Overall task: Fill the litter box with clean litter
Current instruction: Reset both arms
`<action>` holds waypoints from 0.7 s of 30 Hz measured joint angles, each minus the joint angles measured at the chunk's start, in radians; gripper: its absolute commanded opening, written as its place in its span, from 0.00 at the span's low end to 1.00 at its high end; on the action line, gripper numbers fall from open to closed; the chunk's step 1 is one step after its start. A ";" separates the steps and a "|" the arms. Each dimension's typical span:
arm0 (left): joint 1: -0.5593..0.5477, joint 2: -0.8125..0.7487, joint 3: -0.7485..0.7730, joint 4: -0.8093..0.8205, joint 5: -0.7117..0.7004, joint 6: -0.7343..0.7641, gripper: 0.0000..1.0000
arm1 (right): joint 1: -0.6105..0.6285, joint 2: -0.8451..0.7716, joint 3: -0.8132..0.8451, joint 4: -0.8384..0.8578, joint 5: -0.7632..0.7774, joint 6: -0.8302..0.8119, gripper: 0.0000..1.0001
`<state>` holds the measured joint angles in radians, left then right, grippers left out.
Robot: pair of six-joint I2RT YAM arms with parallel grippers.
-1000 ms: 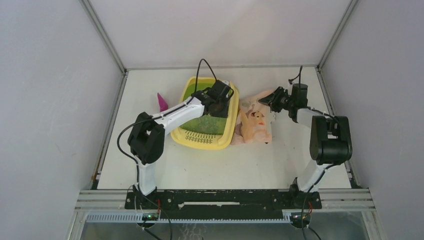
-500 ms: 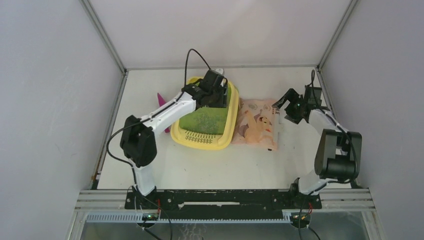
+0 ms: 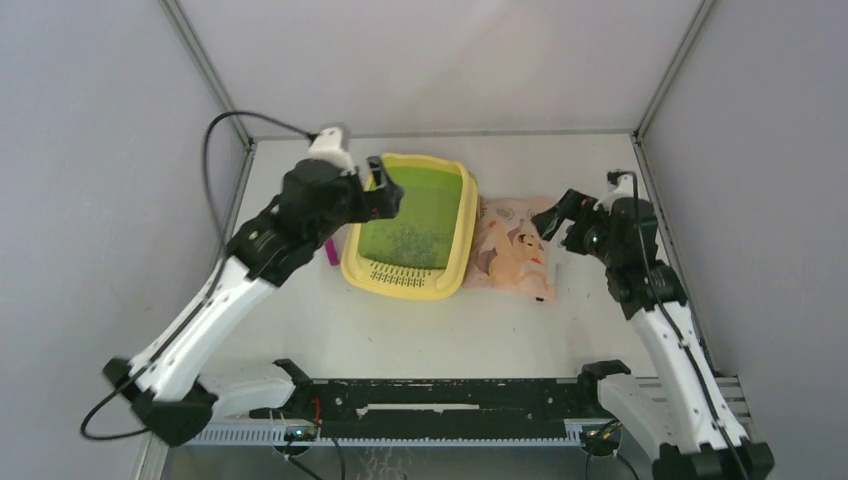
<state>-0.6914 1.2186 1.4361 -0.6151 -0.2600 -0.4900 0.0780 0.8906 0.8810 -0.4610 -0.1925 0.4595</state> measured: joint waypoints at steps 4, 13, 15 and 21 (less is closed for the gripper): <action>0.000 -0.272 -0.193 -0.043 -0.089 -0.046 1.00 | 0.222 -0.154 -0.062 -0.044 0.057 0.011 0.99; 0.005 -0.665 -0.579 -0.232 -0.218 -0.218 1.00 | 0.624 -0.219 -0.098 -0.119 0.291 0.054 0.99; 0.024 -0.658 -0.586 -0.245 -0.233 -0.225 1.00 | 0.625 -0.190 -0.098 -0.113 0.322 0.053 0.99; 0.437 -0.525 -0.589 -0.111 -0.013 -0.160 1.00 | 0.347 -0.056 -0.098 -0.018 0.288 0.016 0.99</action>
<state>-0.2543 0.6937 0.8474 -0.7261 -0.2733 -0.6502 0.4248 0.8341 0.7830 -0.4786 0.0952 0.4759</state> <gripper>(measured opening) 0.996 0.992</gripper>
